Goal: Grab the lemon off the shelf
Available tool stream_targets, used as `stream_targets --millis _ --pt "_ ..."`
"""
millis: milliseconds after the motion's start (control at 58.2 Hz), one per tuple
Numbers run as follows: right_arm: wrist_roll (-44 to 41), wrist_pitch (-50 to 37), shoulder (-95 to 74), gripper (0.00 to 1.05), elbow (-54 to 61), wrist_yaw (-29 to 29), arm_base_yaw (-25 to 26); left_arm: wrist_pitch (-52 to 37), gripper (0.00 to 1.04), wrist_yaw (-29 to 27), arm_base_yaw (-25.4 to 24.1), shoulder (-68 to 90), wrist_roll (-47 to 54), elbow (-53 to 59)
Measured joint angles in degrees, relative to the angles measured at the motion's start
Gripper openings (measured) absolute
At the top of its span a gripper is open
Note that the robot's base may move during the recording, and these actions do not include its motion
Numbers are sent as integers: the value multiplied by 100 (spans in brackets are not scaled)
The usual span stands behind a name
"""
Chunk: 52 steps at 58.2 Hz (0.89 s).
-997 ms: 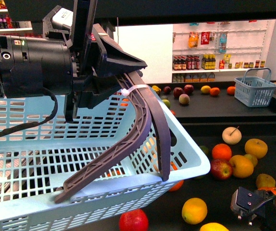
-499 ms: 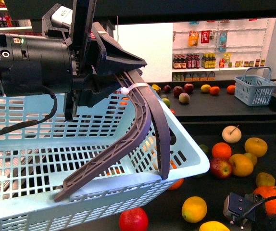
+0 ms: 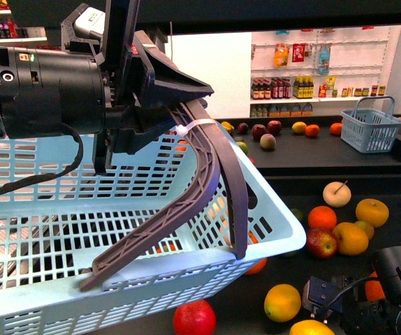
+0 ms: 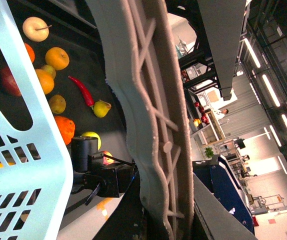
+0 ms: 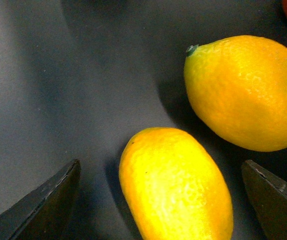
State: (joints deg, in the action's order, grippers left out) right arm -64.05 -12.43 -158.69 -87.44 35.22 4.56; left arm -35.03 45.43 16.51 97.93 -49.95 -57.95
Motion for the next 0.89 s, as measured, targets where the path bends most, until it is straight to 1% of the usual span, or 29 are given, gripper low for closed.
stream_targets --millis 86,189,275,464,636,791,894 --pt "-15 63 2 84 66 17 2 0 11 -2 0 0 -2 0" --pt "-184 273 28 62 146 15 -4 0 11 0 0 0 0 0" --pt "-308 339 52 55 155 -26 -7 0 11 0 0 0 -2 0" --pt "-348 299 72 49 177 -50 -7 0 11 0 0 0 0 0" --pt "-221 61 129 48 221 -118 -7 0 11 -2 0 0 0 0" --pt "136 -468 267 48 330 -289 31 0 11 0 0 0 0 0" --pt "710 -984 498 48 514 -328 98 0 11 0 0 0 0 -2"
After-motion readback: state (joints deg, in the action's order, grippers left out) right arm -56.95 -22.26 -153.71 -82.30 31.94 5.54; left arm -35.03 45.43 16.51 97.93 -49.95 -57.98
